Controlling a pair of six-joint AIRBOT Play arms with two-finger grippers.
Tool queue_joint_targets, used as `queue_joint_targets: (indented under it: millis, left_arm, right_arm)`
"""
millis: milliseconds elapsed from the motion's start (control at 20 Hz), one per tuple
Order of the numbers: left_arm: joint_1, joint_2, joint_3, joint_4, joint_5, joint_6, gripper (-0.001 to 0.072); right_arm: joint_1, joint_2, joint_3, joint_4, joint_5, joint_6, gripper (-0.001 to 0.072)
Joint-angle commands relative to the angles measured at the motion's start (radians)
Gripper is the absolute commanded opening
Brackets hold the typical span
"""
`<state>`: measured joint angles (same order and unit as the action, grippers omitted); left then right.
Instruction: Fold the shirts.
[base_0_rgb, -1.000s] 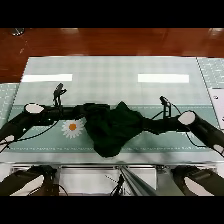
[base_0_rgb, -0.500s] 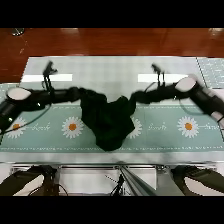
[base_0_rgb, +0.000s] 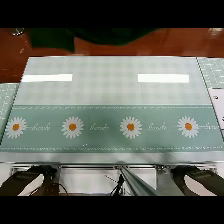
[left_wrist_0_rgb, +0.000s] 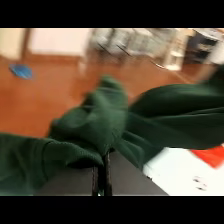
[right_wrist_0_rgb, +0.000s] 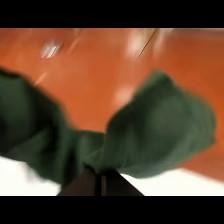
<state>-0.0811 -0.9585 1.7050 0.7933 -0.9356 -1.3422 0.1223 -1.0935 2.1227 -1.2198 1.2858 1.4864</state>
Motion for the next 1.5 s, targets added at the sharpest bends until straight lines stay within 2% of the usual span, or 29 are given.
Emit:
queue_joint_targets:
  millis: [0, 150, 350, 450, 600, 650, 750, 900, 1000, 1100, 1200, 1450]
  left_arm:
    - [0.002, 0.108, 0.139, 0.320, -0.116, -0.174, 0.0038]
    - [0.002, 0.222, 0.138, 0.341, -0.246, -0.174, 0.0038]
    - [0.002, 0.306, 0.107, 0.341, -0.497, -0.209, 0.0038]
    - [0.002, 0.350, 0.000, 0.341, -0.586, -0.256, 0.0038]
    - [0.002, 0.453, -0.327, 0.343, -0.597, -0.287, 0.0038]
    - [0.002, 0.480, -0.456, 0.344, -0.578, -0.298, 0.0039]
    - [0.001, 0.507, -0.731, 0.303, -0.456, -0.334, 0.0039]
    - [0.000, 0.453, -1.073, 0.244, -0.149, -0.319, 0.0039]
    - [0.000, 0.348, -1.178, 0.201, 0.087, -0.282, 0.0039]
    - [0.000, 0.198, -1.175, 0.180, 0.269, -0.263, 0.0038]
    - [0.000, 0.032, -1.121, 0.162, 0.367, -0.256, 0.0039]
    - [0.000, -0.298, -0.882, 0.156, 0.360, -0.255, 0.0040]
  right_arm:
    - [-0.004, 0.199, 0.015, -0.142, 0.034, -0.026, 0.0019]
    - [-0.004, 0.343, -0.037, -0.204, 0.074, -0.023, 0.0019]
    - [-0.004, 0.418, -0.045, -0.229, 0.231, 0.000, 0.0019]
    - [-0.004, 0.418, -0.060, -0.251, 0.318, 0.022, 0.0019]
    - [-0.004, 0.418, -0.220, -0.261, 0.391, 0.056, 0.0019]
    - [-0.004, 0.418, -0.314, -0.251, 0.374, 0.065, 0.0019]
    - [-0.004, 0.414, -0.553, -0.257, 0.273, 0.070, 0.0019]
    - [-0.004, 0.329, -0.802, -0.302, 0.051, 0.086, 0.0019]
    - [-0.005, 0.183, -0.817, -0.316, -0.047, 0.105, 0.0019]
    - [-0.033, 0.011, -0.787, -0.267, -0.137, 0.108, 0.0019]
    - [-0.076, -0.172, -0.709, -0.180, -0.152, 0.106, 0.0019]
    - [-0.151, -0.504, -0.479, 0.032, -0.175, 0.101, 0.0020]
